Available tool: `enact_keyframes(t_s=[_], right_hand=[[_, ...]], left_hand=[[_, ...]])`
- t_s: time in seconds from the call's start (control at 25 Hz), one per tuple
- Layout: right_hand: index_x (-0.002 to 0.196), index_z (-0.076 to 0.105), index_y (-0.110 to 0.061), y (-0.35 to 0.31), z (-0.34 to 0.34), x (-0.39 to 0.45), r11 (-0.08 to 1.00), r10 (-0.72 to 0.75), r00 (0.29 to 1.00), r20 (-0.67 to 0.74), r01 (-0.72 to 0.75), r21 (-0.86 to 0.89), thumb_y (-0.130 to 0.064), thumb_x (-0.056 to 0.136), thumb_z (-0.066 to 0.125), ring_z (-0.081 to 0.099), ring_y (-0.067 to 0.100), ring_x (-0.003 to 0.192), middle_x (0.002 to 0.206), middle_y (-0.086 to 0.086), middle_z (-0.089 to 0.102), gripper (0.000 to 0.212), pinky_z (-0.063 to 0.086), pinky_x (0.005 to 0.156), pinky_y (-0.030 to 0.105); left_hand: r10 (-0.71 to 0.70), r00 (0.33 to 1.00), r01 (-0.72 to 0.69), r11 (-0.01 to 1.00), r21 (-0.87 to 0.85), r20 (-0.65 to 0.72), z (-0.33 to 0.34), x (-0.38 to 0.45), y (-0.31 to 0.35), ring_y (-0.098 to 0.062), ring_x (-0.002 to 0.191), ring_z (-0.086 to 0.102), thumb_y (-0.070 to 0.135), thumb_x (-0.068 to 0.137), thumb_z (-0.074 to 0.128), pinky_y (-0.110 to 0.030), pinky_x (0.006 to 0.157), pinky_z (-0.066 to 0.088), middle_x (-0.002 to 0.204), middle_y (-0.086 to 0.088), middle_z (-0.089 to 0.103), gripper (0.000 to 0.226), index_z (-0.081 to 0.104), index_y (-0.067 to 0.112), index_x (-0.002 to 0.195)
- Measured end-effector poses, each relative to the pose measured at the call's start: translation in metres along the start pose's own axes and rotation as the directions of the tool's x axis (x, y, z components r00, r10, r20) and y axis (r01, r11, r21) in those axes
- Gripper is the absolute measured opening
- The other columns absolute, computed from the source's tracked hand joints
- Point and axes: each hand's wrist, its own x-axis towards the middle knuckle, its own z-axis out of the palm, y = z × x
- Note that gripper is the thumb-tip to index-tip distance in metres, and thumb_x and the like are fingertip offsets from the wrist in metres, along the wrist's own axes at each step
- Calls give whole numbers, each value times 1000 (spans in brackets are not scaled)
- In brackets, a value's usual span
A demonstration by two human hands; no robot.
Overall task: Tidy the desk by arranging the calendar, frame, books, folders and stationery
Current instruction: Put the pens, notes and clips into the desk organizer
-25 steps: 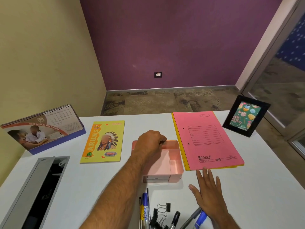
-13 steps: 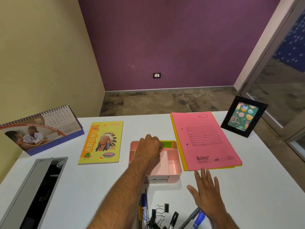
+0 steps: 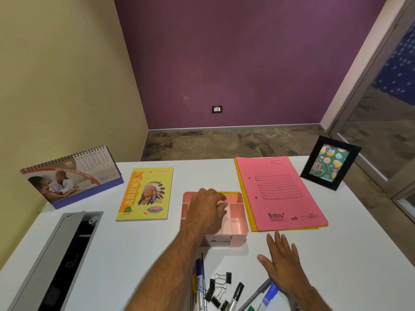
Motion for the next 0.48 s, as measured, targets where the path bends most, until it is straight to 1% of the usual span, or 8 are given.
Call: enact_keyframes(t_s=[0.08, 0.28, 0.36, 0.4, 0.48], right_hand=[[154, -8, -26, 0, 0, -5, 1000, 8, 1000, 14, -8, 28, -73, 84, 7, -14, 24, 150, 162, 3, -19, 86, -9, 120, 47], [155, -2, -27, 4, -2, -22, 987, 10, 1000, 29, -14, 158, -70, 90, 18, -4, 20, 152, 165, -2, -8, 80, -4, 121, 43], [155, 2, -27, 6, -2, -30, 977, 2, 1000, 23, -7, 214, -68, 92, 20, 1, 19, 152, 165, -3, -2, 77, 0, 122, 42], [155, 4, -26, 6, -2, -34, 972, 3, 1000, 25, -9, 236, -67, 93, 21, 3, 19, 152, 165, -3, 0, 76, 1, 122, 42], [155, 7, -26, 5, -2, -42, 961, 13, 1000, 28, -20, 275, -65, 95, 24, 7, 18, 152, 165, -4, 4, 74, 3, 122, 40]], left_hand=[[-11, 1000, 11, 1000, -15, 22, 2, -11, 7, -14, 108, 54, 43, 94, 60, -34, 94, 47, 116, 8, 70, 28, 73, 27, 112], [-59, 993, 69, 993, -99, 102, 19, -54, 24, -10, 93, 55, 41, 93, 60, -27, 83, 48, 103, 9, 70, 24, 75, 26, 103], [-39, 991, 51, 994, -93, 131, 27, -77, 29, -10, 88, 56, 40, 92, 60, -26, 81, 49, 99, 10, 69, 20, 73, 26, 100], [-48, 989, 61, 994, -87, 141, 31, -89, 32, -9, 86, 57, 42, 91, 62, -25, 81, 50, 98, 10, 69, 20, 72, 27, 99], [-132, 976, 150, 984, -97, 174, 39, -113, 37, -7, 82, 59, 51, 87, 65, -22, 78, 50, 94, 12, 67, 25, 69, 28, 93]])
